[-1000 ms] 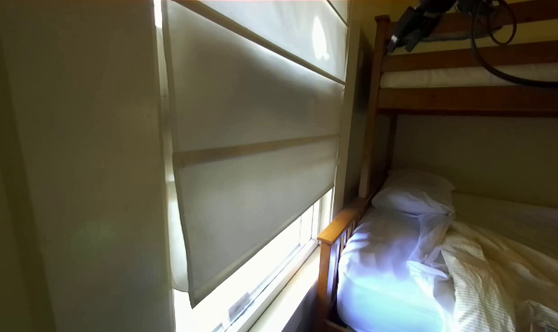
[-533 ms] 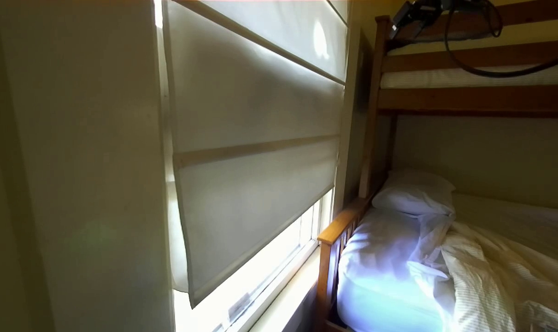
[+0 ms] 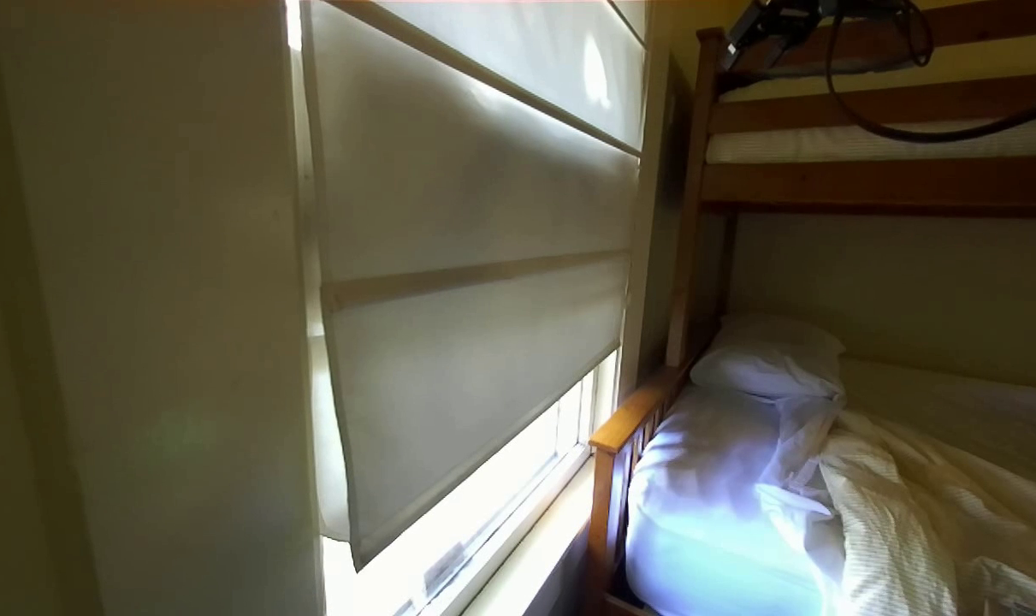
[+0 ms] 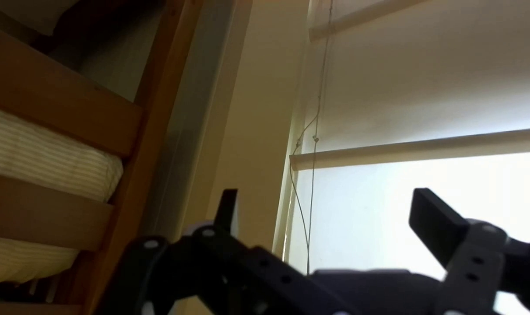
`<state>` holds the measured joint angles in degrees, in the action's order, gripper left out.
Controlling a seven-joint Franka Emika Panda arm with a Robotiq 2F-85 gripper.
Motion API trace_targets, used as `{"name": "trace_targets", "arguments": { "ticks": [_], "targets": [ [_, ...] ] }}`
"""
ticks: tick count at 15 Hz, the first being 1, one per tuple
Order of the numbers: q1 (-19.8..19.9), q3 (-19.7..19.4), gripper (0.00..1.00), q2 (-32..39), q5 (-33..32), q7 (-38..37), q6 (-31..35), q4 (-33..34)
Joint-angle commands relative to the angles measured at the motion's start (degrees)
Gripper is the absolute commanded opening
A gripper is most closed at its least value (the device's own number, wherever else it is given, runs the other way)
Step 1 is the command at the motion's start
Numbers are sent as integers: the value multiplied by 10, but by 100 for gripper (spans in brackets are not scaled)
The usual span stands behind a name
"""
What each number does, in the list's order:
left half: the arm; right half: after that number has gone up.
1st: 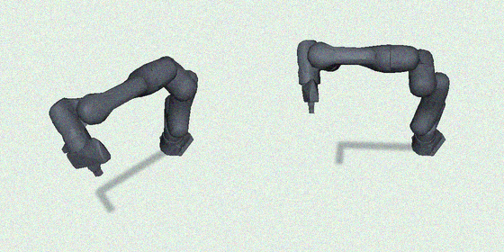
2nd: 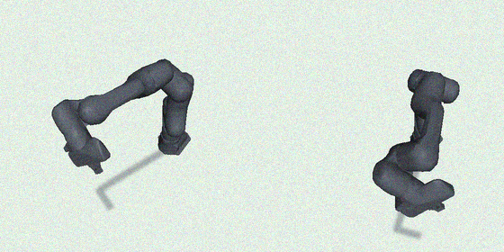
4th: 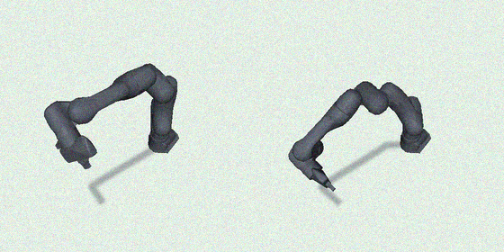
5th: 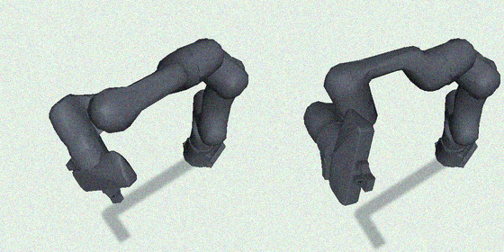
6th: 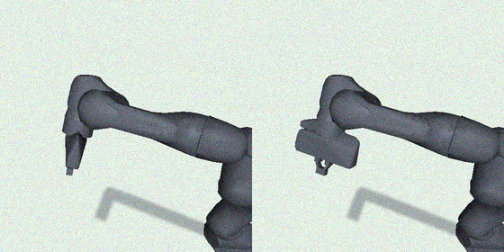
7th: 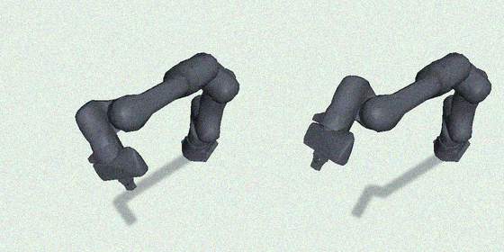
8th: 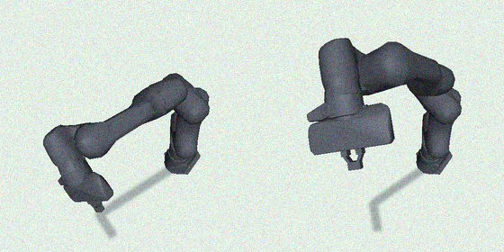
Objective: Close the blinds of the window
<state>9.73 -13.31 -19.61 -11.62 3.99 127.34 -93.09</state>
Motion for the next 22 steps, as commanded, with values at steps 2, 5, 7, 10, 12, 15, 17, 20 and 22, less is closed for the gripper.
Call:
{"name": "trace_targets", "arguments": {
  "ticks": [2, 5, 7, 10, 12, 15, 17, 20, 22],
  "targets": [
    [23, -23, 100, 69, -8, 36, 2, 81],
    [35, -44, 100, 137, 2, 52, -3, 160],
    [42, -47, 100, 185, 1, 44, -16, 218],
    [46, -41, 100, 251, -5, 26, -27, 292],
    [35, -45, 100, 212, -1, 34, -1, 228],
    [37, -45, 100, 243, -1, 31, -4, 262],
    [39, -43, 100, 251, 15, 38, -12, 273],
    [45, -32, 100, 274, 112, 94, -19, 288],
    [64, -15, 100, 297, 181, 136, -33, 315]
  ]
}}
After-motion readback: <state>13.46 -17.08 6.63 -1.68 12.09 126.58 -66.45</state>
